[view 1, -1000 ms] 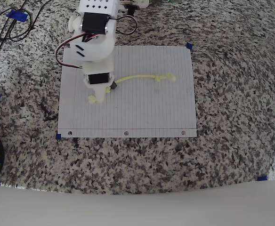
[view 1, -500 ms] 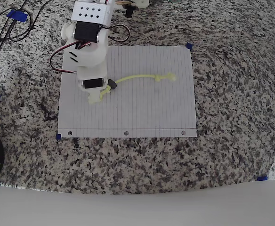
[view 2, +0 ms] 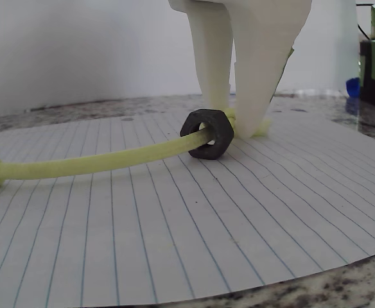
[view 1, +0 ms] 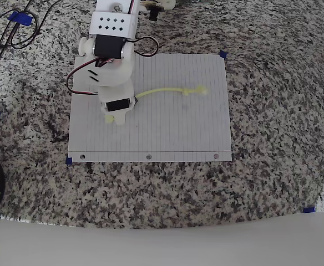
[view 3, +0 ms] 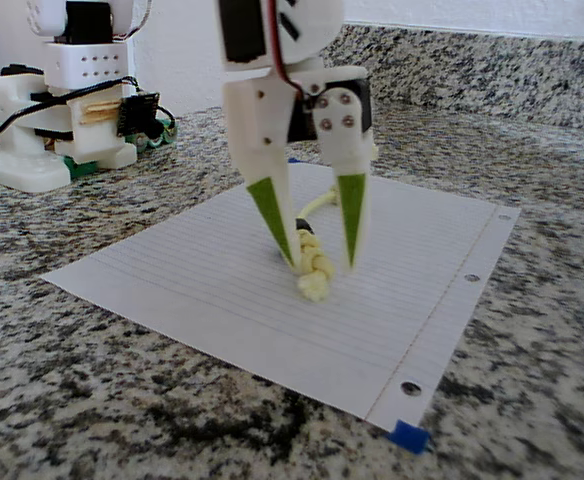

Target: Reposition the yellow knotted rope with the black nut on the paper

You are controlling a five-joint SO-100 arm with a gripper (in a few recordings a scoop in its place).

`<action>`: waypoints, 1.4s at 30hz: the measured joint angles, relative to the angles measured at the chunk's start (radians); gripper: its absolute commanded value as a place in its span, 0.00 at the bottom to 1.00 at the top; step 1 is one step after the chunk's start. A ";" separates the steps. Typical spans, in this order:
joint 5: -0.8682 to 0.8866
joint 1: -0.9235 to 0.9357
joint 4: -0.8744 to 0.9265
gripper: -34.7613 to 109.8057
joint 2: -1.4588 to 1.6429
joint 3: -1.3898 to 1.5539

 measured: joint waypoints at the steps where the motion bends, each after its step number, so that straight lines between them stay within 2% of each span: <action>1: 0.005 -0.002 0.000 0.48 0.000 -0.002; 27: 0.005 -0.006 -0.008 0.47 -0.017 -0.005; 28: 0.005 -0.006 -0.008 0.46 -0.017 -0.005; 30: 0.005 -0.006 -0.008 0.36 -0.017 -0.005; 32: 0.005 -0.006 -0.008 0.31 -0.017 -0.005; 38: 0.000 -0.006 -0.008 0.24 -0.017 -0.005; 42: -0.005 -0.005 -0.006 0.24 -0.017 -0.005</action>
